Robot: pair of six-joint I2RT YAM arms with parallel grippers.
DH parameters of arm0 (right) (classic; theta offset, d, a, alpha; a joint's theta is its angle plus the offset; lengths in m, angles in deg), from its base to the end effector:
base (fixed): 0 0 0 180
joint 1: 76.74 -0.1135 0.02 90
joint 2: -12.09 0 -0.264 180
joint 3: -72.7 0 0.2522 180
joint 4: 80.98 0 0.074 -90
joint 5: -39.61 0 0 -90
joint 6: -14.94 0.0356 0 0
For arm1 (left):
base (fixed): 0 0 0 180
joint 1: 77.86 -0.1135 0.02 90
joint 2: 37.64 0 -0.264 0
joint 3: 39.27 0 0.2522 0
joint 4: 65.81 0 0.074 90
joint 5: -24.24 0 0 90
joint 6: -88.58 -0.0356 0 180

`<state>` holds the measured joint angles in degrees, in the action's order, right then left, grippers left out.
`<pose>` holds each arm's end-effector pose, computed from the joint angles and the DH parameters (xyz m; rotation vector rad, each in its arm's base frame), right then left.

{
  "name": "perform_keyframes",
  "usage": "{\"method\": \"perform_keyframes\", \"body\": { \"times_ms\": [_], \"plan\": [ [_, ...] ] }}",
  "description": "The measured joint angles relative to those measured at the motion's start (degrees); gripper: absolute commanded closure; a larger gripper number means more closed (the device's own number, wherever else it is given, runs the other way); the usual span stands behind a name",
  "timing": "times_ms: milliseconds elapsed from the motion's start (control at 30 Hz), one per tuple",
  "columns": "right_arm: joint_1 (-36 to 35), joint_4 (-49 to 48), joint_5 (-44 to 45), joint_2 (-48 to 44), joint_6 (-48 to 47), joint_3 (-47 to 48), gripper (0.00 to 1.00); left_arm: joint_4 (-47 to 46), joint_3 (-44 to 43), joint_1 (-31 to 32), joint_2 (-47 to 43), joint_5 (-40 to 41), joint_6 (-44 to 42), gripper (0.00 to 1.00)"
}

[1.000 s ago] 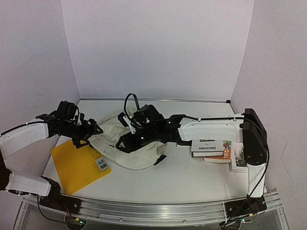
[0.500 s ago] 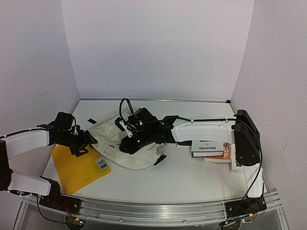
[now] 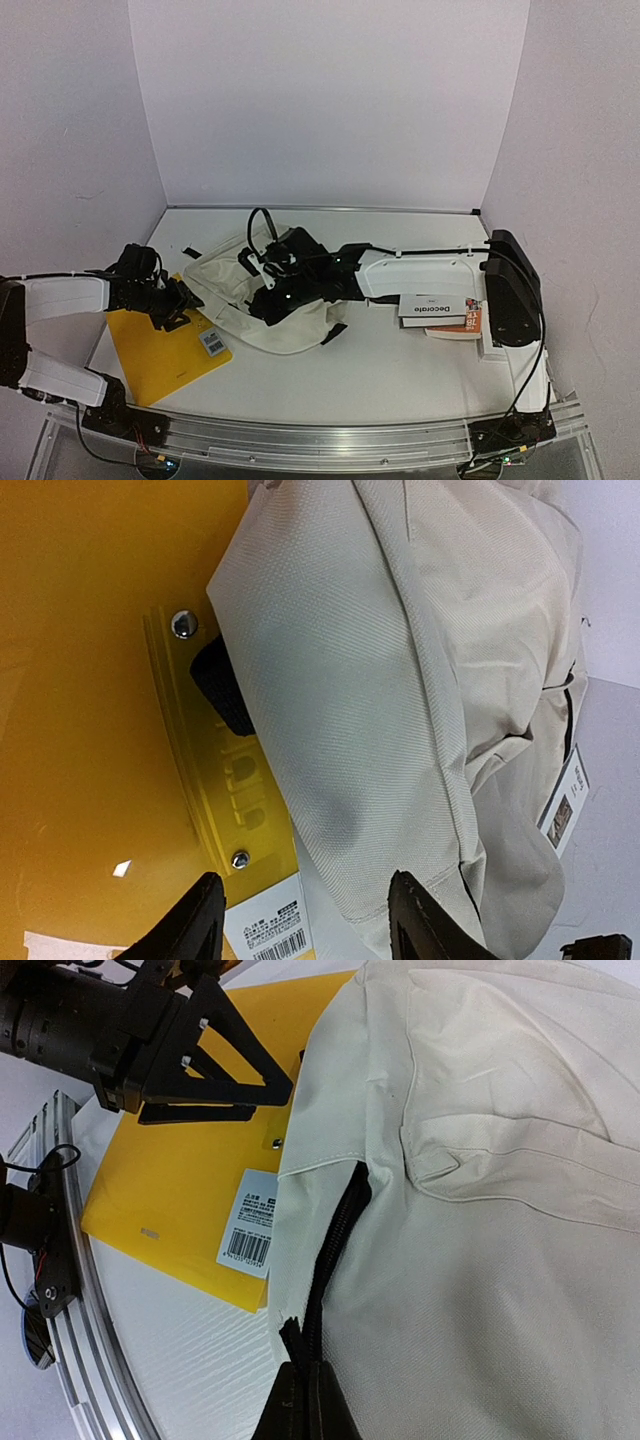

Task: Pack the student bag
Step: Unzip the student bag at the center of the board.

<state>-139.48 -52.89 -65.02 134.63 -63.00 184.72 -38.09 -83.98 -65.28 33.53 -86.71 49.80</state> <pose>0.2186 0.4439 0.2223 -1.1642 2.1111 0.9486 0.2152 -0.0611 0.1640 -0.7315 2.5680 -0.8736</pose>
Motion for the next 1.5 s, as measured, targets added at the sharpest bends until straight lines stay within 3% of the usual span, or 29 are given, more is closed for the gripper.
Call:
{"method": "perform_keyframes", "body": {
  "times_ms": [333,533,600,933,1200,1500],
  "plan": [
    [0.0,-0.81,-0.11,-1.12,0.43,-1.53,1.0,-5.59,0.32,-0.02,6.26,0.65,0.56,0.63],
    [0.0,-1.39,-0.15,-2.74,0.77,-3.0,1.0,-9.74,-0.48,0.0,10.12,0.33,1.08,0.94],
    [-0.01,-1.54,-0.07,-3.19,0.88,-3.65,1.0,-11.26,-0.83,0.0,11.19,0.4,1.0,1.0],
    [0.06,-4.08,4.73,-8.33,1.64,-10.33,1.0,-12.05,-8.44,-1.2,17.07,-0.83,-0.58,1.0],
    [1.6,-8.76,16.72,-13.53,9.95,-17.38,1.0,-11.89,-19.94,-6.97,28.72,-10.32,-6.1,1.0],
    [10.14,-19.32,11.7,-14.36,20.0,-25.55,1.0,-12.49,-32.77,-7.85,40.16,-17.68,-11.8,0.98]
  ]
}}
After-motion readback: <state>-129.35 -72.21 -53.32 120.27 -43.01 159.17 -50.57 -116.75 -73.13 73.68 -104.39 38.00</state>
